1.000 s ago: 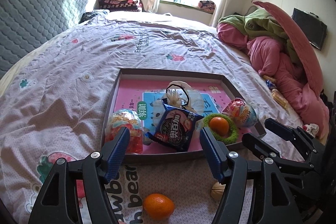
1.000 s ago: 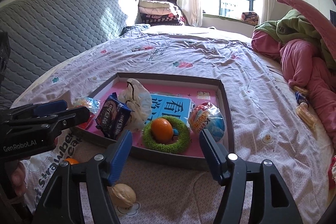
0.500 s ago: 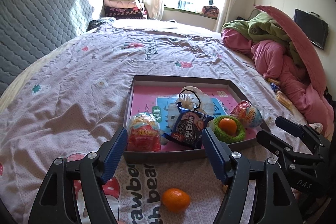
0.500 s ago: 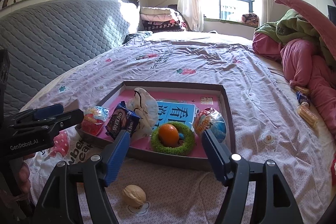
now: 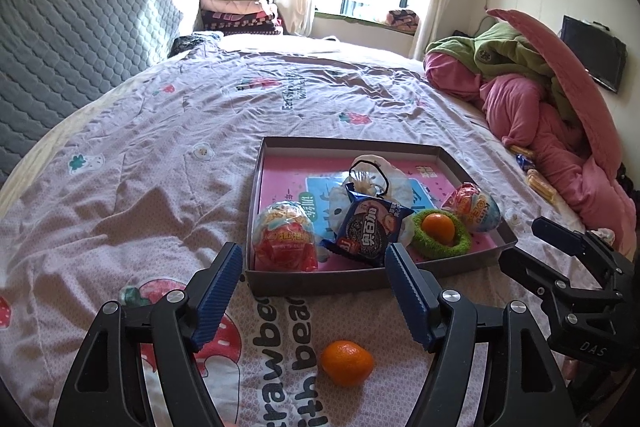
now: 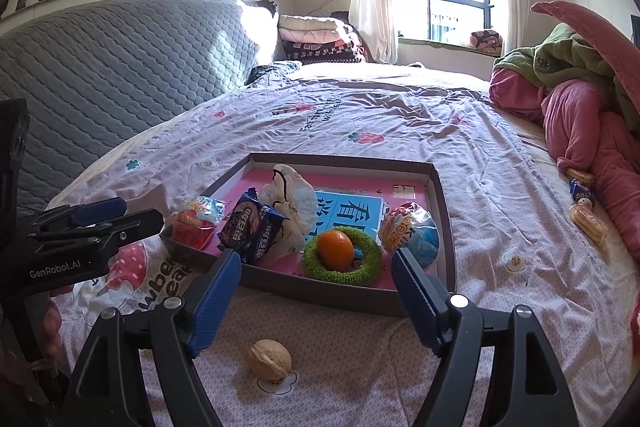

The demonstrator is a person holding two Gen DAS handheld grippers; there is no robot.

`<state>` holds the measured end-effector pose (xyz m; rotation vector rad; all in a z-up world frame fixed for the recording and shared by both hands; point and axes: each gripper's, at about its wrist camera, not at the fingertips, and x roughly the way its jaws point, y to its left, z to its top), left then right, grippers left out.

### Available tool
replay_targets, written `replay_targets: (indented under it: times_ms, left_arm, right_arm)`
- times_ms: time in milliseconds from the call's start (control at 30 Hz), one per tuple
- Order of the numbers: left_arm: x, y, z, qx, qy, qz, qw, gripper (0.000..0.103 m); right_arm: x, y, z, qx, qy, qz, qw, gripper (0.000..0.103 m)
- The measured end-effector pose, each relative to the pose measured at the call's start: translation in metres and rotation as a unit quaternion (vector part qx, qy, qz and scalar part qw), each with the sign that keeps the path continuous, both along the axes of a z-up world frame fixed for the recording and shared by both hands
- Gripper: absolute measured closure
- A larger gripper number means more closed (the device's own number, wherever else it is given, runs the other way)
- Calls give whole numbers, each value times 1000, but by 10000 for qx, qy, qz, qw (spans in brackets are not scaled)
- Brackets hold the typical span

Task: Organize objects
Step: 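Pull both open grippers further back toward the orange and walnut on the bed, then reach left gripper to the orange while right gripper reaches the walnut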

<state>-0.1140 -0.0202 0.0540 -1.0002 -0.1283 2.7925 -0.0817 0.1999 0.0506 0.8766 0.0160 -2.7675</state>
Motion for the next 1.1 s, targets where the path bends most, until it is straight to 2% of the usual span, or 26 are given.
replay_targets:
  times_ms: [267,1100]
  left_arm:
    - [9,4,-7,69,-150,-88,9998,28]
    - [27,11,-34,-409,-468,-281,9977,28]
  right_arm:
    - [5,0,-2,68,-57,74,9999,26]
    - [20,-1,-24,327,-427,308,9981,26]
